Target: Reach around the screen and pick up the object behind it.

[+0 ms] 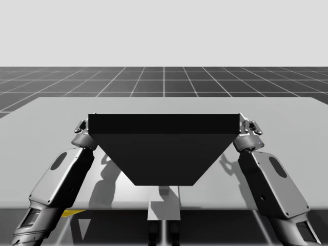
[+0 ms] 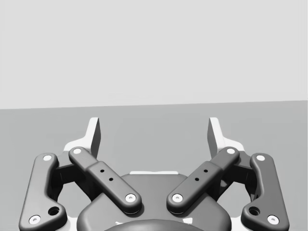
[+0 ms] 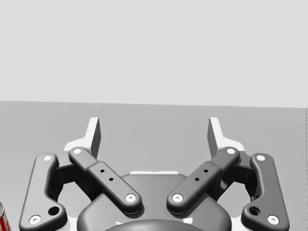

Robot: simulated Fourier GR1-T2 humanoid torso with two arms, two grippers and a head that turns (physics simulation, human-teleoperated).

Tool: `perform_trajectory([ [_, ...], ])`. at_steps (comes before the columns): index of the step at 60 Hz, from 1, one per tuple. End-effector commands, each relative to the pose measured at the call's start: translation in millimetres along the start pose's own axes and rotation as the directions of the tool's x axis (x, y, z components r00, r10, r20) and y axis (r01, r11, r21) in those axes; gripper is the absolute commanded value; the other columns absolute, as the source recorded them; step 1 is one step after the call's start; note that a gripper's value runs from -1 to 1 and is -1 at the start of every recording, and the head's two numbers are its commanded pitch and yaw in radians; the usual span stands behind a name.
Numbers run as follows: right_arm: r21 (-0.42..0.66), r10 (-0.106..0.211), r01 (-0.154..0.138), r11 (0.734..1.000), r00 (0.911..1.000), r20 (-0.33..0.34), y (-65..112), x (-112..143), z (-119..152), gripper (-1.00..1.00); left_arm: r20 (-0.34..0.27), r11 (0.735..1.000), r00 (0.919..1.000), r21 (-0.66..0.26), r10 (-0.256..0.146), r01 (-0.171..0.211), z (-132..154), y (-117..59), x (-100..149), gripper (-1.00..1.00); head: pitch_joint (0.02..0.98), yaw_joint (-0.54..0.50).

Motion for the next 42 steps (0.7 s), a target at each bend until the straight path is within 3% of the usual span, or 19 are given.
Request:
perform_trajectory([
  [1, -0.063, 0.028, -0.029, 0.998, 0.9993, -0.025, 2.9, -2, 5, -1.00, -0.001, 1.000, 1.0000, 0.002, -0.003, 0.003, -1, 0.3, -1, -1.00, 0.119, 0.00],
  [2, -0.025, 0.002, -0.003, 1.000, 0.9997, -0.026, 2.6, -3, 3, -1.00, -0.001, 1.000, 1.0000, 0.002, -0.004, 0.004, 0, 0.2, -1, -1.00, 0.119, 0.00],
  [4, 0.002, 0.016, -0.016, 1.000, 0.9996, -0.025, 4.6, -3, 4, -1.00, -0.001, 1.000, 1.0000, 0.002, -0.004, 0.004, 0, -0.1, -1, -1.00, 0.120, 0.00],
  [8, 0.023, 0.011, -0.010, 1.000, 0.9995, -0.031, 6.7, -5, 3, -1.00, -0.004, 1.000, 1.0000, -0.001, -0.004, 0.004, 0, -0.6, 0, -1.00, 0.122, 0.00],
  [11, 0.039, 0.034, -0.033, 0.999, 0.9988, -0.034, 7.2, -5, 3, -1.00, -0.011, 1.000, 0.9999, -0.009, -0.003, 0.003, 1, -1.2, 0, -1.00, 0.123, 0.00],
  [16, 0.064, 0.036, -0.034, 0.997, 0.9988, -0.032, 6.5, -4, 3, -1.00, -0.031, 0.999, 0.9995, -0.043, -0.004, 0.003, 3, -1.5, 2, -1.00, 0.122, 0.00],
  [18, 0.073, 0.054, -0.053, 0.996, 0.9983, -0.021, 6.4, -3, 3, -1.00, -0.046, 0.997, 0.9989, -0.071, -0.005, 0.002, 5, -1.7, 4, -1.00, 0.121, 0.00],
  [23, 0.127, 0.041, -0.038, 0.991, 0.9989, -0.023, 7.4, 0, 5, -1.00, -0.067, 0.992, 0.9971, -0.124, -0.035, 0.026, 11, -2.2, 11, -1.00, 0.123, -0.01],
  [31, 0.268, 0.033, -0.025, 0.963, 0.9991, -0.027, 11.9, 3, 10, -1.00, -0.104, 0.972, 0.9938, -0.236, -0.038, 0.013, 25, -0.9, 25, -1.00, 0.129, -0.01],
  [38, 0.416, -0.019, 0.032, 0.909, 0.9992, -0.035, 11.2, 6, 20, -1.00, -0.146, 0.941, 0.9882, -0.339, -0.047, -0.005, 35, 4.3, 30, -1.00, 0.137, -0.01],
  [39, 0.451, -0.053, 0.065, 0.890, 0.9978, -0.040, 10.8, 7, 23, -1.00, -0.156, 0.927, 0.9863, -0.375, -0.053, -0.009, 38, 5.8, 29, -1.00, 0.139, -0.01],
  [42, 0.473, -0.068, 0.081, 0.877, 0.9967, -0.044, 10.3, 8, 26, -1.00, -0.171, 0.911, 0.9834, -0.412, -0.062, -0.014, 41, 7.3, 28, -1.00, 0.140, -0.01],
])
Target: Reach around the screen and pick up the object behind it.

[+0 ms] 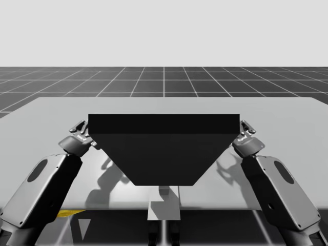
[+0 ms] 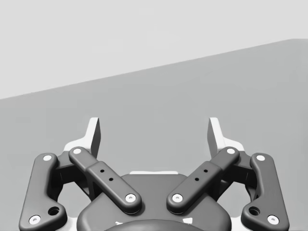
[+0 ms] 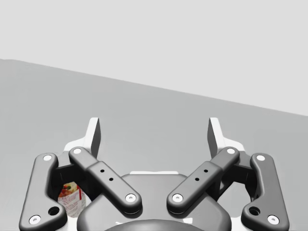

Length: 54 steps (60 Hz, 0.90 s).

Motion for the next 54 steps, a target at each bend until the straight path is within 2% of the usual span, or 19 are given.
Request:
perform_trajectory([
  [1, 0.166, -0.066, 0.065, 0.984, 0.9978, 0.000, 11.4, 3, 12, -1.00, -0.059, 0.989, 0.9982, -0.148, -0.012, 0.003, 17, -4.6, -2, -1.00, 0.142, -0.01],
  [3, 0.194, -0.060, 0.060, 0.979, 0.9982, -0.003, 11.8, 3, 16, -1.00, -0.073, 0.983, 0.9971, -0.185, -0.022, 0.008, 20, -3.4, -4, -1.00, 0.143, -0.01],
  [6, 0.218, -0.071, 0.074, 0.973, 0.9973, -0.019, 12.8, 3, 20, -1.00, -0.083, 0.974, 0.9962, -0.225, -0.026, 0.006, 24, -2.4, -5, -1.00, 0.145, -0.01],
  [8, 0.231, -0.066, 0.069, 0.970, 0.9976, -0.019, 13.5, 2, 22, -1.00, -0.086, 0.970, 0.9960, -0.243, -0.025, 0.003, 26, -2.2, -6, -1.00, 0.146, -0.01],
  [10, 0.256, -0.058, 0.063, 0.965, 0.9980, -0.025, 14.9, 1, 27, -1.00, -0.088, 0.959, 0.9953, -0.282, -0.041, 0.014, 29, -2.1, -6, -1.00, 0.148, -0.01],
  [13, 0.283, -0.071, 0.080, 0.956, 0.9966, -0.042, 17.0, -1, 32, -1.00, -0.103, 0.945, 0.9933, -0.327, -0.053, 0.017, 32, -2.6, -7, -1.00, 0.149, -0.01],
  [17, 0.307, -0.070, 0.084, 0.948, 0.9958, -0.059, 19.1, -3, 37, -1.00, -0.115, 0.932, 0.9904, -0.362, -0.078, 0.031, 35, -3.6, -9, -1.00, 0.150, -0.02],
  [18, 0.309, -0.080, 0.104, 0.945, 0.9928, -0.089, 21.0, -5, 40, -1.00, -0.138, 0.923, 0.9860, -0.383, -0.094, 0.034, 36, -4.2, -10, -1.00, 0.151, -0.02],
  [19, 0.309, -0.080, 0.104, 0.945, 0.9928, -0.089, 21.0, -5, 40, -1.00, -0.138, 0.923, 0.9860, -0.383, -0.094, 0.034, 36, -4.2, -10, -1.00, 0.151, -0.02],
  [20, 0.308, -0.071, 0.101, 0.946, 0.9919, -0.106, 21.9, -7, 41, -1.00, -0.147, 0.919, 0.9828, -0.391, -0.112, 0.047, 36, -4.6, -11, -1.00, 0.153, -0.02],
  [24, 0.308, -0.061, 0.095, 0.947, 0.9911, -0.119, 22.4, -12, 43, -1.00, -0.178, 0.912, 0.9748, -0.406, -0.135, 0.053, 36, -5.4, -14, -1.00, 0.155, -0.02],
  [25, 0.304, -0.069, 0.111, 0.946, 0.9872, -0.143, 22.7, -15, 44, -1.00, -0.190, 0.906, 0.9702, -0.419, -0.151, 0.059, 36, -6.1, -16, -1.00, 0.156, -0.02],
  [30, 0.303, -0.068, 0.112, 0.946, 0.9862, -0.151, 21.8, -22, 45, -1.00, -0.207, 0.897, 0.9631, -0.438, -0.172, 0.066, 36, -8.2, -21, -1.00, 0.156, -0.02],
  [36, 0.298, -0.067, 0.114, 0.948, 0.9843, -0.163, 20.8, -32, 47, -1.00, -0.211, 0.894, 0.9607, -0.443, -0.180, 0.070, 35, -10.3, -27, -1.00, 0.159, -0.02],
  [45, 0.307, -0.036, 0.090, 0.948, 0.9835, -0.178, 21.7, -46, 38, -1.00, -0.214, 0.889, 0.9605, -0.453, -0.178, 0.064, 34, -13.4, -33, -1.00, 0.160, -0.03],
  [49, 0.314, -0.022, 0.078, 0.946, 0.9841, -0.176, 23.0, -50, 28, -1.00, -0.213, 0.889, 0.9594, -0.452, -0.185, 0.071, 34, -14.8, -35, -1.00, 0.162, -0.03],
  [50, 0.324, -0.012, 0.067, 0.944, 0.9859, -0.167, 23.9, -52, 22, -1.00, -0.213, 0.889, 0.9596, -0.453, -0.184, 0.070, 34, -15.2, -35, -1.00, 0.163, -0.03],
  [54, 0.344, 0.007, 0.055, 0.937, 0.9842, -0.177, 27.0, -58, 10, -1.00, -0.211, 0.888, 0.9597, -0.454, -0.185, 0.072, 33, -15.6, -37, -1.00, 0.165, -0.03],
])
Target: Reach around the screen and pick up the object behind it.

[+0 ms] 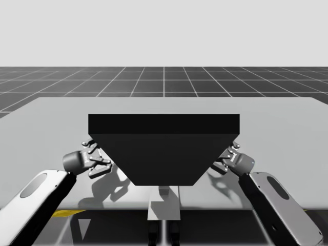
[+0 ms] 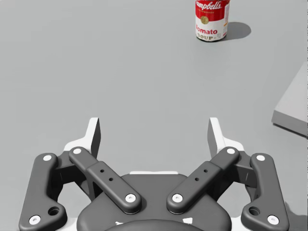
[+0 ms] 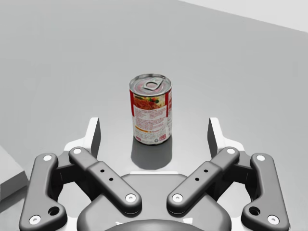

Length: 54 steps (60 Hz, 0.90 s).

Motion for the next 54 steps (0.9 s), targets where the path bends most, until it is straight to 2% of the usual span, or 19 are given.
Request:
perform_trajectory([
  [1, 0.034, 0.041, -0.040, 0.999, 0.9990, -0.017, -2.8, -11, -28, -1.00, -0.006, 1.000, 0.9999, -0.010, -0.011, 0.011, -3, -3.5, -6, -1.00, 0.166, -0.03],
  [4, 0.046, 0.042, -0.041, 0.998, 0.9987, -0.030, -3.9, -13, -38, -1.00, -0.007, 1.000, 0.9999, -0.008, -0.014, 0.014, -4, -4.0, -7, -1.00, 0.167, -0.03],
  [6, 0.051, 0.058, -0.057, 0.997, 0.9978, -0.030, -5.2, -16, -45, -1.00, -0.007, 1.000, 0.9998, -0.011, -0.017, 0.016, -4, -4.8, -8, -1.00, 0.169, -0.03],
  [9, 0.056, 0.044, -0.042, 0.998, 0.9983, -0.038, -6.0, -18, -50, -1.00, -0.007, 1.000, 0.9998, -0.012, -0.018, 0.018, -4, -5.2, -8, -1.00, 0.170, -0.02],
  [19, 0.078, 0.049, -0.045, 0.996, 0.9980, -0.041, -8.3, -25, -70, -1.00, -0.002, 1.000, 0.9998, -0.013, -0.021, 0.021, -5, -6.1, -8, -1.00, 0.173, -0.02],
  [26, 0.080, 0.025, -0.021, 0.997, 0.9987, -0.044, -11.9, -27, -81, -1.00, -0.001, 1.000, 0.9998, -0.016, -0.022, 0.022, -6, -6.4, -9, -1.00, 0.175, -0.02],
  [32, 0.087, 0.025, -0.021, 0.996, 0.9986, -0.046, -15.5, -29, -90, -1.00, -0.002, 1.000, 0.9998, -0.014, -0.022, 0.021, -6, -6.6, -11, -1.00, 0.176, -0.03],
  [34, 0.092, 0.014, -0.010, 0.996, 0.9988, -0.047, -17.2, -30, -95, -1.00, -0.001, 1.000, 0.9998, -0.014, -0.021, 0.021, -6, -6.6, -11, -1.00, 0.176, -0.03],
  [40, 0.105, 0.007, -0.001, 0.994, 0.9984, -0.057, -19.2, -35, -109, -1.00, -0.002, 1.000, 0.9998, -0.014, -0.022, 0.022, -7, -7.0, -11, -1.00, 0.177, -0.03],
  [44, 0.119, 0.025, -0.018, 0.993, 0.9976, -0.064, -19.1, -38, -119, -1.00, -0.003, 1.000, 0.9997, -0.015, -0.024, 0.024, -7, -7.2, -11, -1.00, 0.177, -0.02],
  [48, 0.128, 0.022, -0.014, 0.992, 0.9976, -0.066, -17.4, -39, -128, -1.00, -0.003, 1.000, 0.9997, -0.015, -0.024, 0.024, -7, -7.2, -11, -1.00, 0.177, -0.02],
  [54, 0.145, 0.033, -0.023, 0.989, 0.9970, -0.070, -13.3, -43, -140, -1.00, -0.005, 1.000, 0.9997, -0.015, -0.025, 0.025, -7, -7.4, -12, -1.00, 0.177, -0.02],
])
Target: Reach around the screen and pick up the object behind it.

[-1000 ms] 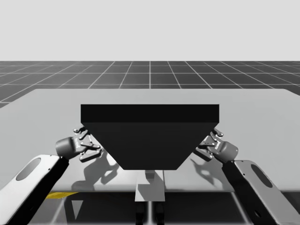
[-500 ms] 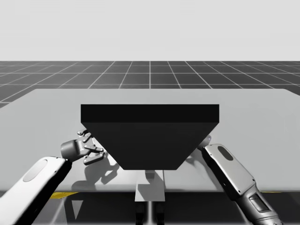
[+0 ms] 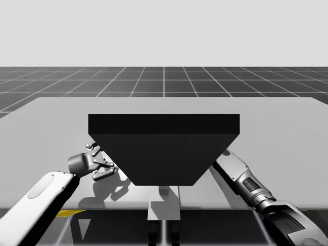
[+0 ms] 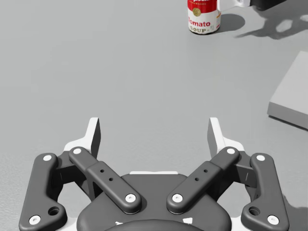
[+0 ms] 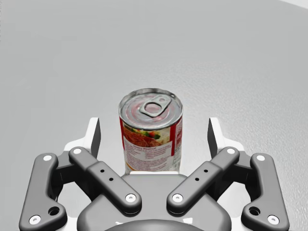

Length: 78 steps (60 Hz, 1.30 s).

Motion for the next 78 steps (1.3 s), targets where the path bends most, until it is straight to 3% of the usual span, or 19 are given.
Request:
perform_trajectory([
  [1, 0.033, 0.014, -0.014, 0.999, 0.9999, -0.009, 1.2, -7, -27, -1.00, -0.003, 1.000, 1.0000, 0.000, -0.002, 0.002, 0, -0.2, -2, -1.00, 0.177, -0.02],
  [6, 0.048, 0.008, -0.008, 0.999, 1.0000, -0.004, 3.4, -9, -32, -1.00, -0.003, 1.000, 1.0000, 0.001, -0.001, 0.001, 0, -0.2, -2, -1.00, 0.177, -0.02],
  [7, 0.039, 0.021, -0.021, 0.999, 0.9997, 0.016, 4.1, -11, -32, -0.86, -0.003, 1.000, 1.0000, 0.001, -0.001, 0.001, 1, -0.2, -3, -1.00, 0.177, -0.02],
  [8, 0.020, 0.022, -0.023, 1.000, 0.9995, 0.022, 4.1, -11, -33, -0.39, -0.004, 1.000, 1.0000, 0.001, 0.000, 0.000, 1, -0.2, -3, -1.00, 0.176, -0.02],
  [9, 0.015, 0.015, -0.016, 1.000, 0.9996, 0.024, 4.8, -12, -33, 0.57, -0.004, 1.000, 1.0000, 0.002, 0.001, -0.001, 1, -0.1, -3, -1.00, 0.176, -0.02],
  [10, 0.022, 0.013, -0.013, 1.000, 0.9997, 0.022, 4.9, -12, -33, 0.96, -0.004, 1.000, 1.0000, 0.002, 0.001, -0.001, 1, -0.1, -3, -1.00, 0.176, -0.02],
  [11, 0.026, 0.009, -0.010, 1.000, 0.9996, 0.025, 5.3, -12, -32, 1.00, -0.004, 1.000, 1.0000, 0.002, 0.001, -0.001, 1, -0.2, -3, -1.00, 0.176, -0.02],
  [18, 0.011, -0.017, 0.017, 1.000, 0.9995, 0.026, 5.0, -12, -27, 1.00, -0.004, 1.000, 1.0000, 0.004, 0.000, 0.000, 2, -0.1, -4, -1.00, 0.175, -0.02],
  [30, -0.041, 0.016, -0.015, 0.999, 0.9997, 0.021, -7.6, -10, 1, 1.00, -0.002, 1.000, 1.0000, 0.010, 0.000, 0.000, 3, 0.2, -4, -1.00, 0.173, -0.02],
  [38, -0.080, 0.062, -0.060, 0.995, 0.9977, 0.026, -18.9, -1, 30, 1.00, 0.000, 1.000, 1.0000, 0.018, 0.001, -0.001, 4, 1.7, -4, -1.00, 0.175, -0.01],
  [39, -0.095, 0.082, -0.079, 0.992, 0.9964, 0.025, -22.7, 1, 38, 1.00, 0.002, 1.000, 1.0000, 0.019, 0.001, -0.001, 4, 2.0, -3, -1.00, 0.175, -0.01],
  [54, -0.194, 0.105, -0.090, 0.977, 0.9922, 0.068, -47.6, 22, 80, 1.00, 0.007, 1.000, 1.0000, 0.026, -0.001, 0.001, 4, 3.7, -2, -1.00, 0.171, -0.01],
  [60, -0.243, 0.128, -0.100, 0.965, 0.9864, 0.103, -56.0, 40, 94, 1.00, 0.009, 1.000, 1.0000, 0.029, -0.003, 0.003, 4, 4.6, -1, -1.00, 0.170, -0.01],
  [63, -0.288, 0.156, -0.119, 0.950, 0.9819, 0.108, -62.2, 52, 102, 1.00, 0.010, 0.999, 0.9999, 0.032, -0.004, 0.003, 5, 5.1, -1, -1.00, 0.170, -0.01],
  [70, -0.371, 0.185, -0.121, 0.921, 0.9722, 0.144, -75.5, 77, 116, 1.00, 0.012, 0.999, 0.9999, 0.036, -0.005, 0.004, 6, 6.0, 0, -1.00, 0.172, -0.01],
  [78, -0.463, 0.234, -0.118, 0.878, 0.9509, 0.202, -86.9, 116, 131, 1.00, 0.012, 0.999, 0.9999, 0.038, -0.007, 0.007, 6, 6.2, 1, -1.00, 0.167, -0.01],
])
